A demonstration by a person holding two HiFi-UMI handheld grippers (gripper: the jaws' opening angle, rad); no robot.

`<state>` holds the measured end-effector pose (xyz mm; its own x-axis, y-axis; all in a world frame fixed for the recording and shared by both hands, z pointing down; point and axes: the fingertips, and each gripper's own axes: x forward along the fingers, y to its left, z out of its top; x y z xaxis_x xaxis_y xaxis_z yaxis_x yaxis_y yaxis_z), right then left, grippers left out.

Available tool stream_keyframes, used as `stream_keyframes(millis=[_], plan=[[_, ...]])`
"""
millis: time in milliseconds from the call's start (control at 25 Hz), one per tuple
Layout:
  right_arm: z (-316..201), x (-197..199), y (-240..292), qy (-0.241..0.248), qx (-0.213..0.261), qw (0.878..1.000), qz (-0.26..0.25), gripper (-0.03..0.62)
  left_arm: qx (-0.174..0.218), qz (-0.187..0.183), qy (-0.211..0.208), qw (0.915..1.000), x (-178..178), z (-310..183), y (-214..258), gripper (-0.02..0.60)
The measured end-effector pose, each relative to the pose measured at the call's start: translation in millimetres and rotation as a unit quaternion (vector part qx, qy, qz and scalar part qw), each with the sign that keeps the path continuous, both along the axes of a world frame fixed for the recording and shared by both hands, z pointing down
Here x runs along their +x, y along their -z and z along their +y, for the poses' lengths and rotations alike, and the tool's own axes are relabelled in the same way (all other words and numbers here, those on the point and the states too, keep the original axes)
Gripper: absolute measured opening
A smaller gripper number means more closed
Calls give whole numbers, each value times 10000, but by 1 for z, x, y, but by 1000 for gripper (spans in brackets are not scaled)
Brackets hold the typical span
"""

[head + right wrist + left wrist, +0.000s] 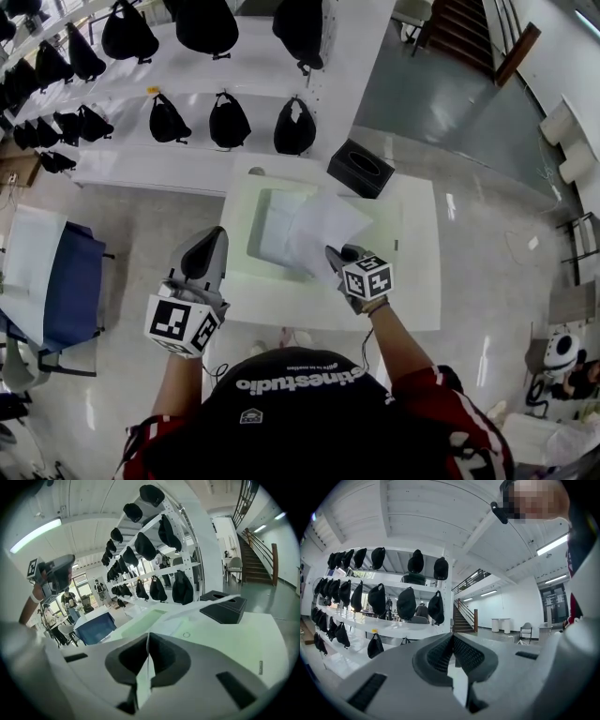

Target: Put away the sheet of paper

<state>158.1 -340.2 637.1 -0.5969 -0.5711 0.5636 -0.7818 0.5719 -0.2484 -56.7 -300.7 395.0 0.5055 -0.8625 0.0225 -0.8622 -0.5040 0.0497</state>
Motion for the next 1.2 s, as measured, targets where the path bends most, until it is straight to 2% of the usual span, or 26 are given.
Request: stream_keyframes(millis=[520, 640, 840, 1200], plan=[[-15, 8, -35, -221, -556, 9978, -296, 3, 36, -89, 146, 9998, -5, -2, 2, 5], [-21, 12, -44, -385, -777, 9944, -601, 3, 27, -109, 175, 9998, -4, -3, 1, 4], [-28, 23, -53, -796, -1277, 9792, -1363, 3, -29, -113, 237, 9997, -2, -3, 1, 5], [-44, 16, -29, -780, -1408, 9621, -2201, 3, -45, -122, 289, 9995, -2, -6, -1, 5]])
